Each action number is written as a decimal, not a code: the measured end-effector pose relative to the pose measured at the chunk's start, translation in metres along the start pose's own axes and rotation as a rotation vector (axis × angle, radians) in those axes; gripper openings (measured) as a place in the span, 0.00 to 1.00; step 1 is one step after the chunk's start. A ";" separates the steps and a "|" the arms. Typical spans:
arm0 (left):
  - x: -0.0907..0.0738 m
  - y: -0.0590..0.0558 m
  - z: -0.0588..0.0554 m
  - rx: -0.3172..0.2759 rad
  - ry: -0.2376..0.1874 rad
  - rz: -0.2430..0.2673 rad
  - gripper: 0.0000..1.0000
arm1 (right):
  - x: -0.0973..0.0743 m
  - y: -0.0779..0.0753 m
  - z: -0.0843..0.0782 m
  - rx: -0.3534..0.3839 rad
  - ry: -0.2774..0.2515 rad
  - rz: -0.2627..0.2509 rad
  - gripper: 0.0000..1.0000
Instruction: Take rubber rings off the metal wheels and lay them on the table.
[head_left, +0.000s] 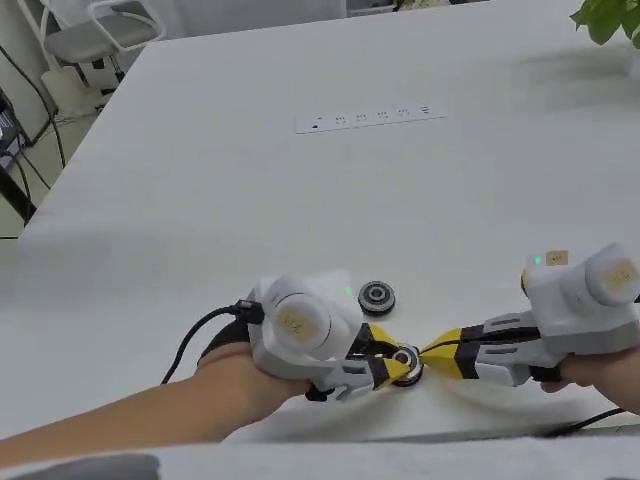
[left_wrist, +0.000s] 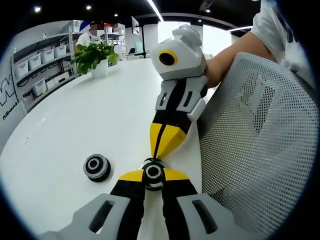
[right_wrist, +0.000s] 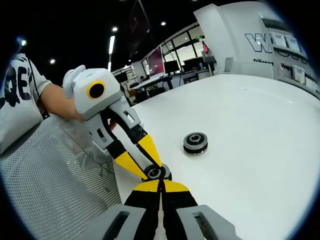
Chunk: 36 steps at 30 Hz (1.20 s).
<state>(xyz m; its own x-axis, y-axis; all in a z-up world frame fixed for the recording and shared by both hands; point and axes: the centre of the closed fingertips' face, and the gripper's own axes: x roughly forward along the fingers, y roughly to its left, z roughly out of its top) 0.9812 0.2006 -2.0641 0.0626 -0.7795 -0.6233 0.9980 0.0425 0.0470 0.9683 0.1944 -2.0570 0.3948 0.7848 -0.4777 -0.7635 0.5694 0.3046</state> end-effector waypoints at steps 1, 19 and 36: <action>0.000 0.000 0.000 0.000 0.000 0.000 0.07 | 0.001 0.000 0.000 -0.004 0.000 0.000 0.00; -0.003 -0.004 0.003 -0.001 0.003 -0.001 0.07 | 0.006 0.002 0.002 0.008 -0.014 0.030 0.00; -0.003 -0.003 0.003 -0.008 0.004 0.000 0.07 | 0.009 0.006 0.006 0.000 -0.027 0.051 0.00</action>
<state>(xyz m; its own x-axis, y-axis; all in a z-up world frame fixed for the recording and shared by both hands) 0.9780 0.2013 -2.0603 0.0630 -0.7770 -0.6263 0.9980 0.0477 0.0413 0.9705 0.2064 -2.0541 0.3690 0.8193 -0.4388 -0.7833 0.5283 0.3277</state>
